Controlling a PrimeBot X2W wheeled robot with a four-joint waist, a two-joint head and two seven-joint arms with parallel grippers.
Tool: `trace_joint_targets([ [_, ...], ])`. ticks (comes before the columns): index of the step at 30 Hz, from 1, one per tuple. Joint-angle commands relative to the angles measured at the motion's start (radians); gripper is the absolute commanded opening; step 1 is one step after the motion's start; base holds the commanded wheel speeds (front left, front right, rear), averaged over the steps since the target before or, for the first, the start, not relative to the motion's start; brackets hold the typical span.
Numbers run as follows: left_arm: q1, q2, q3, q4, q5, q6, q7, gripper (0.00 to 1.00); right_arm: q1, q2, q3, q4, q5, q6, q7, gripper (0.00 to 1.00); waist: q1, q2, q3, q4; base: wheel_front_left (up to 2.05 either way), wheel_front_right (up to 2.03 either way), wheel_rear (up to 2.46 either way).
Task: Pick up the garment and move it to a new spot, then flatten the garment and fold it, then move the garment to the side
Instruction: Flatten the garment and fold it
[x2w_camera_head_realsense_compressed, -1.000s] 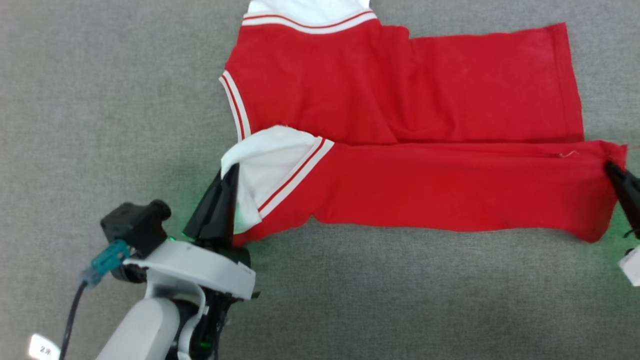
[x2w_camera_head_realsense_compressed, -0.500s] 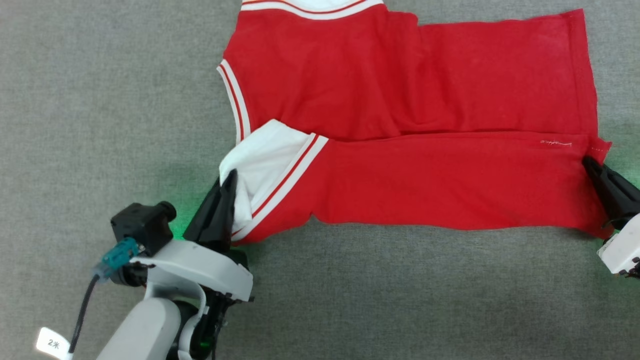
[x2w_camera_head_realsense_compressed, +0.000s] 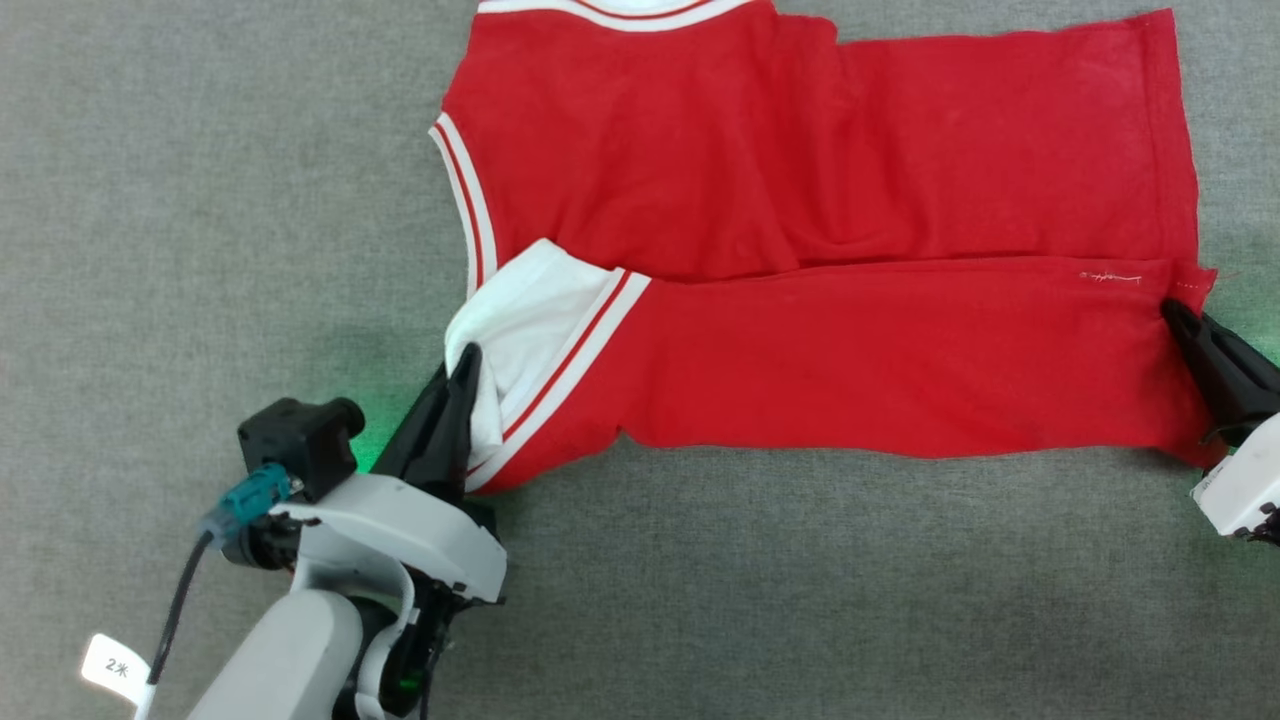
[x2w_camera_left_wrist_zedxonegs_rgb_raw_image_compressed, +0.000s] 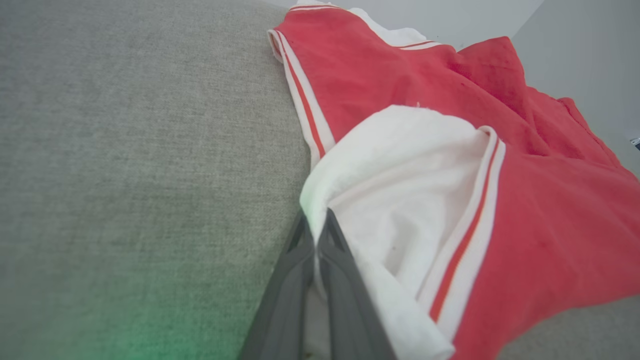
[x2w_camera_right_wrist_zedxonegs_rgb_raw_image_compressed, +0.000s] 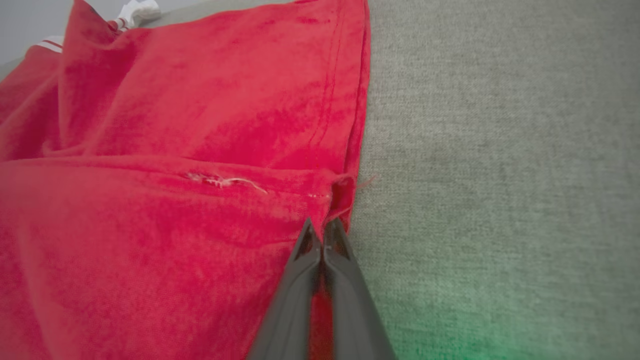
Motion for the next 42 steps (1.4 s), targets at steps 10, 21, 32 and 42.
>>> trace_joint_targets([
  [10, 0.000, 0.009, -0.016, 0.020, -0.006, 0.006, 0.031, 0.00, 0.004, 0.009, 0.026, 0.041, -0.005, -0.002, -0.005, 0.00, 0.0000, 0.0000, -0.005, -0.003, 0.00, 0.00, 0.00],
  [21, -0.035, 0.118, 0.025, -0.092, -0.009, -0.007, 0.103, 1.00, 0.028, 0.000, 0.002, -0.021, -0.058, -0.002, -0.096, 1.00, 0.0000, 0.0000, -0.090, 0.017, 0.00, 0.00, 0.00],
  [32, -0.180, 0.330, 0.051, -0.274, -0.074, -0.044, 0.449, 1.00, 0.079, 0.043, -0.109, -0.134, -0.091, -0.002, -0.142, 1.00, 0.0000, 0.0000, -0.168, -0.004, 0.00, 0.00, 0.00],
  [42, -0.242, 0.404, -0.071, -0.212, -0.284, -0.097, 0.909, 1.00, 0.086, 0.072, -0.098, -0.155, -0.098, -0.002, -0.134, 1.00, 0.0000, 0.0000, -0.190, -0.052, 0.00, 0.00, 0.00],
])
